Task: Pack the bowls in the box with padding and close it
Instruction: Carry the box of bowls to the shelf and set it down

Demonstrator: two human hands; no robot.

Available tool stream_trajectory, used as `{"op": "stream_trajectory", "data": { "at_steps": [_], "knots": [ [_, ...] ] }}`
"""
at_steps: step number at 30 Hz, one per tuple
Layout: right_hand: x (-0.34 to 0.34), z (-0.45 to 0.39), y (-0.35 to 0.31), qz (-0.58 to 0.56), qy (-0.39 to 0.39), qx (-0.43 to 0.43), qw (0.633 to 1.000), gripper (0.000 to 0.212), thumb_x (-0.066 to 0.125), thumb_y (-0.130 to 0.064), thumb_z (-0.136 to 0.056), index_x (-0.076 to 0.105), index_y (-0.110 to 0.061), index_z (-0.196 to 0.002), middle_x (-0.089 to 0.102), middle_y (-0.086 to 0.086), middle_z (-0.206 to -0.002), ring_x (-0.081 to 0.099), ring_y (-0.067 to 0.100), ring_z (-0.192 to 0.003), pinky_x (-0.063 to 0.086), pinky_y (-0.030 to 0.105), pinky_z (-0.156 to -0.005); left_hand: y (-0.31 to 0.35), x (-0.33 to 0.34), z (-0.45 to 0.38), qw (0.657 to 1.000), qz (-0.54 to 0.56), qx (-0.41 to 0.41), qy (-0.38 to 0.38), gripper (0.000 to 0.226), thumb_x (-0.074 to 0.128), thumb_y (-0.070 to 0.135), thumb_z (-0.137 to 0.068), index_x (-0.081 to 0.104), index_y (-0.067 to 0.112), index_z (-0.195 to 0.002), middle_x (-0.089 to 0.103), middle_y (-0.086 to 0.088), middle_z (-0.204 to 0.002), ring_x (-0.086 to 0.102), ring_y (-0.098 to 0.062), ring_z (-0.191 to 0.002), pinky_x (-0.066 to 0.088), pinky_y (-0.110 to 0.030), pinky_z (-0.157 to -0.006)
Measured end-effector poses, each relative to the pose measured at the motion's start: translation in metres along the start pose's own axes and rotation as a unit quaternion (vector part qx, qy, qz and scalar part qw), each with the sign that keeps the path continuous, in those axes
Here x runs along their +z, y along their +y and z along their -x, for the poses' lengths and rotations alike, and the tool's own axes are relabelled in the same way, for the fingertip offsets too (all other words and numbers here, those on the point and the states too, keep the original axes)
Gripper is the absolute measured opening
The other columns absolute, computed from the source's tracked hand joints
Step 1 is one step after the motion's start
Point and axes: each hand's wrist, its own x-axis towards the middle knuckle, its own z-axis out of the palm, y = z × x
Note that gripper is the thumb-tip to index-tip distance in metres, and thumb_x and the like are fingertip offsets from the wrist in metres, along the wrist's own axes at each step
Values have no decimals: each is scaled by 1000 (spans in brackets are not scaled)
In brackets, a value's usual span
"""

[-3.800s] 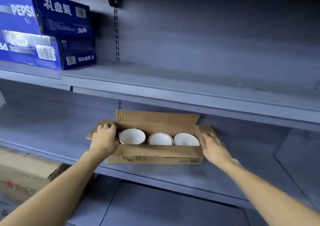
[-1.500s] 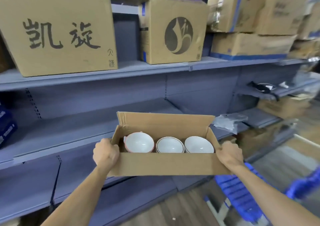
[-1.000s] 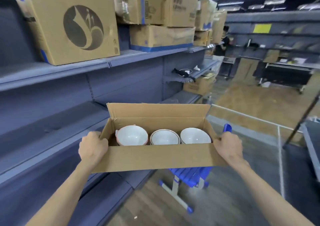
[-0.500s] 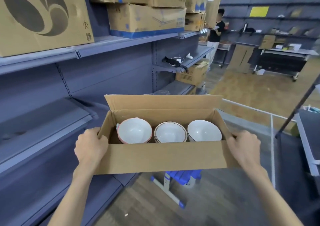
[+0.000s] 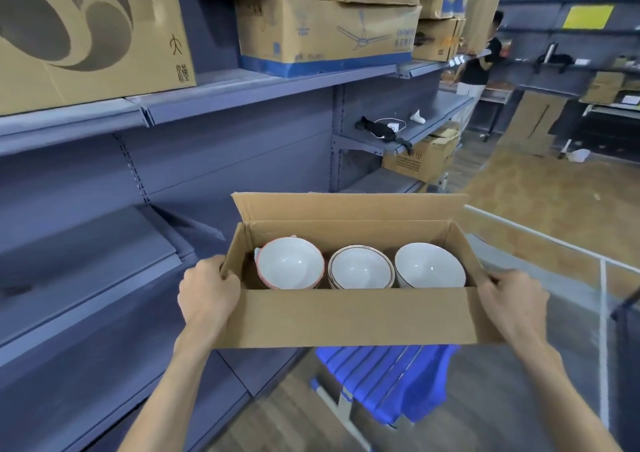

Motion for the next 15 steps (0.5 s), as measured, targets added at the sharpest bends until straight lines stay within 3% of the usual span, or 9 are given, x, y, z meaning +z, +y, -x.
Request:
{"op": "stream_trajectory", "data": {
  "at_steps": [4, 9, 15],
  "knots": [
    [32, -57, -7, 10, 5, 1, 1000, 46, 58, -21, -93, 50, 3, -56, 48, 21, -48, 47, 46, -56, 32, 37, -54, 24, 43, -51, 1000, -3, 7, -19, 21, 51, 4, -80, 64, 17, -70, 58, -5, -67, 53, -33, -69, 51, -40, -65],
    [65, -123, -29, 13, 14, 14, 1000, 51, 58, -25, -95, 46, -2, -52, 43, 18, -50, 45, 44, -58, 39, 41, -58, 52, 94, -123, 1000, 7, 5, -21, 19, 52, 8, -84, 65, 20, -75, 48, 2, -68, 48, -35, -73, 43, -39, -68],
    [116, -184, -62, 17, 14, -7, 1000, 38, 59, -10, -88, 55, -3, -51, 49, 11, -43, 45, 35, -47, 23, 31, -49, 67, 125, -191, 1000, 0, -3, -22, 21, 50, 3, -79, 58, 20, -70, 57, -5, -69, 51, -37, -73, 41, -38, -64]
  ]
}}
